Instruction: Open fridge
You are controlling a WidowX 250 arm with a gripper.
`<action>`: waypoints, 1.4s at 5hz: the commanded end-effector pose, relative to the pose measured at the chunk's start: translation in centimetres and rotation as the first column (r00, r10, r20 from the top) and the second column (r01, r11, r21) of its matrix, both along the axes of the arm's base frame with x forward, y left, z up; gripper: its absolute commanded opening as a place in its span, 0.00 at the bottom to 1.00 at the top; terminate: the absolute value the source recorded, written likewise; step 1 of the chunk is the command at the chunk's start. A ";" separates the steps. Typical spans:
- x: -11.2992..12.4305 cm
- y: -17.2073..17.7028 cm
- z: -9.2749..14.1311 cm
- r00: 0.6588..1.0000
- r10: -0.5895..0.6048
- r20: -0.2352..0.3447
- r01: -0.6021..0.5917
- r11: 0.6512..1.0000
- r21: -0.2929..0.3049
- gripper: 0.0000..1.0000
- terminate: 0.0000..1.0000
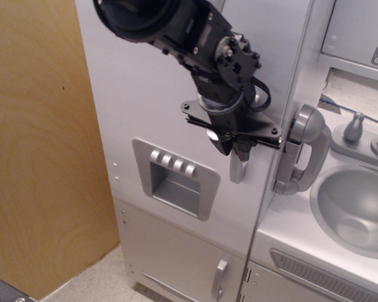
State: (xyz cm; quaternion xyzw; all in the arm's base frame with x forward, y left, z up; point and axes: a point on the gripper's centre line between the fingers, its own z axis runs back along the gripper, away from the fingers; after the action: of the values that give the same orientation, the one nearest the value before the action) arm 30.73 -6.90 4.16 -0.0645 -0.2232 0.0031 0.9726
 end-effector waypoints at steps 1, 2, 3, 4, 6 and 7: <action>-1.9 0.8 1.8 0.998 0.019 0.066 -0.015 0.997 -0.070 0.00 0.00; -4.8 0.7 2.0 0.997 -0.007 0.080 0.011 0.999 -0.051 0.00 0.00; -6.3 1.0 2.3 0.995 -0.089 -0.053 0.090 0.996 0.009 1.00 0.00; -7.7 0.0 2.8 0.981 -0.165 -0.098 0.177 0.975 0.133 1.00 0.00; -8.2 -6.3 1.9 0.936 -0.208 -0.285 0.256 0.957 0.140 1.00 0.00; -7.6 -9.5 0.9 0.920 -0.269 -0.287 0.316 0.940 0.132 1.00 0.00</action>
State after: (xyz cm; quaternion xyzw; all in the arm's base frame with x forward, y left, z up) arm 22.58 -16.04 3.55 -0.0007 -0.0561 -0.1508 0.9870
